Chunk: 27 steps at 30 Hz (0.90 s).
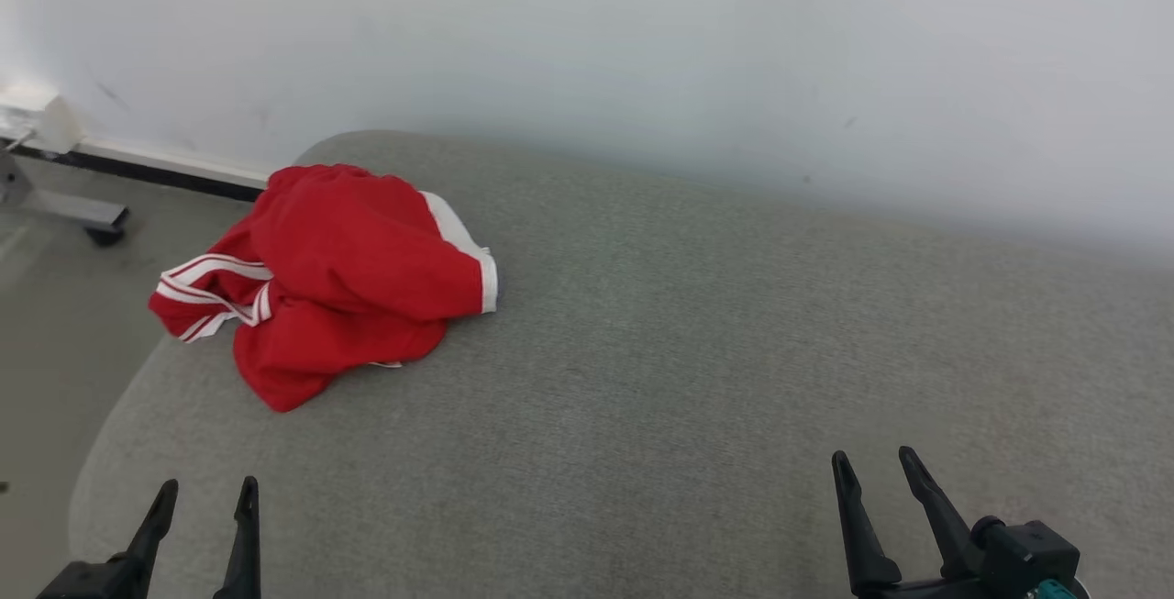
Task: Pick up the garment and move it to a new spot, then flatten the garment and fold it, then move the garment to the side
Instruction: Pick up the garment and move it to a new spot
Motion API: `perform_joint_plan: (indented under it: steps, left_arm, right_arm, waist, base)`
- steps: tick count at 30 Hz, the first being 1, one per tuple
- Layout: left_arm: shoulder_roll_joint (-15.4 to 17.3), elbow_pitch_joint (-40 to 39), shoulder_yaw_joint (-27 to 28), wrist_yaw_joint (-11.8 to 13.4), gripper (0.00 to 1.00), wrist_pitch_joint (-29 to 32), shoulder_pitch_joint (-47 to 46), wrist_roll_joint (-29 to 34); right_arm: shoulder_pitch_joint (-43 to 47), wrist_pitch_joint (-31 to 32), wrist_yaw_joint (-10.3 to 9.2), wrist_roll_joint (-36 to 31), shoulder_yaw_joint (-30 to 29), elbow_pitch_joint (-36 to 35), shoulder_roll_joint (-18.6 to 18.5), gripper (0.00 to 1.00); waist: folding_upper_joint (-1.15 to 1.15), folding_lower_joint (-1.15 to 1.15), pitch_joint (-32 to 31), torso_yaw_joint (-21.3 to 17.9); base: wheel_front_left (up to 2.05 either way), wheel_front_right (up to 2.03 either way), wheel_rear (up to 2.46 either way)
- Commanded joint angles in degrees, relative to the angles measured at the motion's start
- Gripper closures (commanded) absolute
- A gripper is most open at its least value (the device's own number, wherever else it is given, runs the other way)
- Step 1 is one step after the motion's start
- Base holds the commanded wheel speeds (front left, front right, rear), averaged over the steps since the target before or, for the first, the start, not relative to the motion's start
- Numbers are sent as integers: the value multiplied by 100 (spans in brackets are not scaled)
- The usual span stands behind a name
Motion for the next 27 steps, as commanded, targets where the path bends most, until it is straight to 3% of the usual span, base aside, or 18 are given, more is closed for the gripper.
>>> perform_joint_plan:
  steps: [1,9,17,27]
  left_arm:
    - [35,-18,25,33,0,3,48,-4]
    - [78,-95,80,106,0,-3,81,-64]
    - [42,-176,333,311,0,-197,308,-191]
    - [20,-187,351,395,0,-247,228,-268]
  right_arm:
    - [-32,-29,-12,25,7,15,-9,0]
    - [-78,-50,-12,85,102,102,-9,0]
    - [-479,26,-12,1,390,280,-11,0]
    - [-610,-17,-12,-62,387,446,-12,0]
  waist:
    - [0,0,-17,499]
    - [0,0,56,1108]
    - [0,0,269,1221]
    - [0,0,331,1205]
  base:
    - [0,0,0]
    - [0,0,0]
    - [0,0,0]
    - [0,0,0]
